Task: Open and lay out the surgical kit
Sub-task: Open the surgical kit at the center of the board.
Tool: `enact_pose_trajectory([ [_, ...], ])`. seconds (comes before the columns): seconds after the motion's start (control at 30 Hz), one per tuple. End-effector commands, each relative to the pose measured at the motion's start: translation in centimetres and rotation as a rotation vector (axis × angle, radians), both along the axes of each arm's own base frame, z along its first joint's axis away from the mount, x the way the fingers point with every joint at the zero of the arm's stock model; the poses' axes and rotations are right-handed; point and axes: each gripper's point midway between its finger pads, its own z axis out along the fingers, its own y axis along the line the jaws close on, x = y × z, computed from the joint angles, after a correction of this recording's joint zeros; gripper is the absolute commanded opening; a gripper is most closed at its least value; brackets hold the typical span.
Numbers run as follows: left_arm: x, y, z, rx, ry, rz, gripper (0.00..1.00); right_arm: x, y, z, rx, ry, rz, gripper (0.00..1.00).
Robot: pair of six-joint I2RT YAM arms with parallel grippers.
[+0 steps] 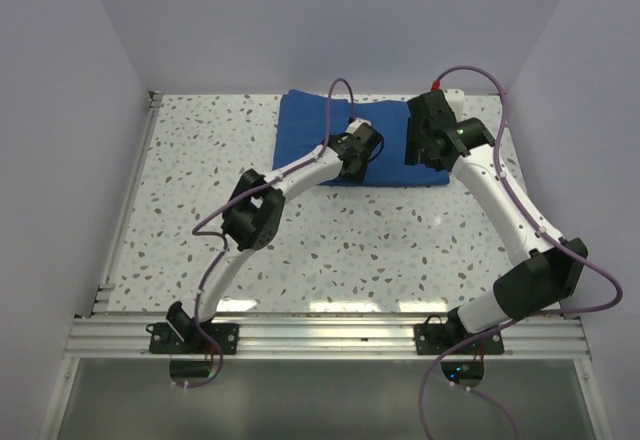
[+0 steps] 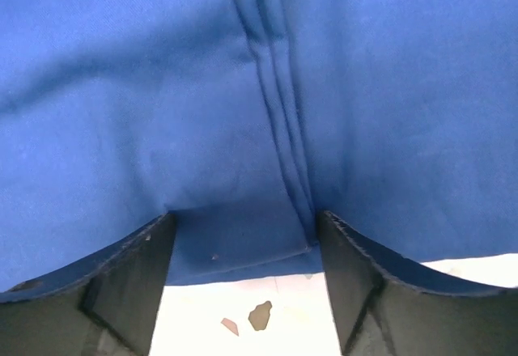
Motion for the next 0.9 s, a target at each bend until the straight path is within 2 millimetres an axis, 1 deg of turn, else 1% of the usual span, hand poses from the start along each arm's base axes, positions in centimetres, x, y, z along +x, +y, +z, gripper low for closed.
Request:
enact_pose_trajectory([
  [0.0, 0.7, -0.1, -0.9, -0.003, -0.003, 0.030, 0.73, 0.6, 0.0, 0.5, -0.019, -0.018, 0.013, 0.99],
  [0.03, 0.7, 0.1, -1.2, 0.012, 0.002, 0.033, 0.69, 0.6, 0.0, 0.4, -0.021, -0.017, 0.012, 0.99],
  [0.07, 0.8, 0.1, -1.2, 0.016, 0.002, 0.035, 0.58, 0.7, 0.0, 0.3, -0.024, -0.014, 0.012, 0.99],
  [0.1, 1.0, 0.4, -1.1, 0.025, -0.004, 0.042, 0.50, 0.8, 0.0, 0.4, -0.024, -0.017, 0.011, 0.99],
  [0.13, 1.0, 0.6, -1.1, 0.028, -0.004, 0.047, 0.26, 0.9, 0.1, 0.3, -0.025, -0.013, 0.013, 0.99],
  [0.17, 1.1, 0.8, -0.7, 0.030, -0.013, 0.054, 0.09, 1.0, 0.1, 0.3, -0.023, -0.013, 0.013, 0.99],
  [0.2, 1.3, 0.9, -0.3, 0.028, -0.021, 0.061, 0.00, 1.1, 0.2, 0.2, -0.023, -0.013, 0.011, 0.99],
  [0.23, 1.4, 1.0, 0.4, 0.024, -0.030, 0.068, 0.00, 1.3, 0.3, -0.1, -0.020, -0.006, 0.014, 0.99],
  [0.27, 1.8, 1.1, 1.8, 0.009, -0.054, 0.075, 0.00, 1.4, 0.4, -0.1, -0.015, -0.008, 0.013, 0.99],
  [0.33, 2.1, 1.5, 3.9, 0.003, -0.087, 0.083, 0.00, 1.8, 0.8, -0.6, -0.008, 0.000, 0.015, 0.99],
  [0.37, 2.4, 2.0, 6.3, -0.015, -0.124, 0.095, 0.00, 2.1, 0.9, -0.4, -0.006, -0.004, 0.015, 0.99],
  [0.43, 2.6, 3.3, 8.9, -0.030, -0.152, 0.127, 0.00, 2.7, 1.1, -0.4, -0.009, -0.010, 0.017, 0.99],
  [0.47, 3.0, 5.1, 11.8, -0.068, -0.185, 0.171, 0.00, 3.5, 1.3, -0.1, -0.012, -0.021, 0.015, 0.99],
  [0.53, 3.4, 8.0, 14.4, -0.103, -0.210, 0.229, 0.00, 4.5, 1.5, 0.3, -0.020, -0.029, 0.020, 0.99],
  [0.57, 3.3, 11.7, 16.6, -0.124, -0.228, 0.288, 0.00, 5.7, 1.9, 0.7, -0.024, -0.041, 0.020, 0.99],
  [0.6, 3.3, 13.7, 17.3, -0.128, -0.237, 0.320, 0.00, 6.3, 2.1, 1.1, -0.027, -0.052, 0.022, 0.99],
  [0.63, 2.7, 16.3, 16.6, -0.106, -0.219, 0.356, 0.00, 7.0, 2.3, 1.2, -0.026, -0.061, 0.024, 0.99],
  [0.67, 2.6, 20.4, 19.1, -0.120, -0.262, 0.423, 0.00, 7.9, 2.7, 2.2, -0.014, -0.090, 0.024, 0.99],
  [0.7, 2.2, 22.6, 19.4, -0.113, -0.263, 0.457, 0.00, 9.0, 3.4, 1.5, -0.003, -0.082, 0.037, 0.99],
  [0.73, 1.4, 25.1, 18.2, -0.083, -0.239, 0.492, 0.00, 9.8, 3.9, 1.2, 0.006, -0.082, 0.049, 0.99],
  [0.77, 0.7, 29.1, 19.7, -0.070, -0.273, 0.561, 0.01, 10.7, 4.5, 1.8, 0.027, -0.108, 0.060, 0.99],
  [0.8, 0.0, 30.9, 19.5, -0.054, -0.272, 0.587, 0.06, 11.9, 5.2, 0.4, 0.036, -0.086, 0.078, 0.99],
  [0.83, -0.3, 32.5, 19.3, -0.045, -0.281, 0.612, 0.24, 12.6, 5.7, 0.3, 0.043, -0.091, 0.085, 0.99],
  [0.87, -1.9, 35.6, 18.2, -0.003, -0.253, 0.663, 0.34, 13.6, 6.0, 1.1, 0.058, -0.120, 0.086, 0.99],
])
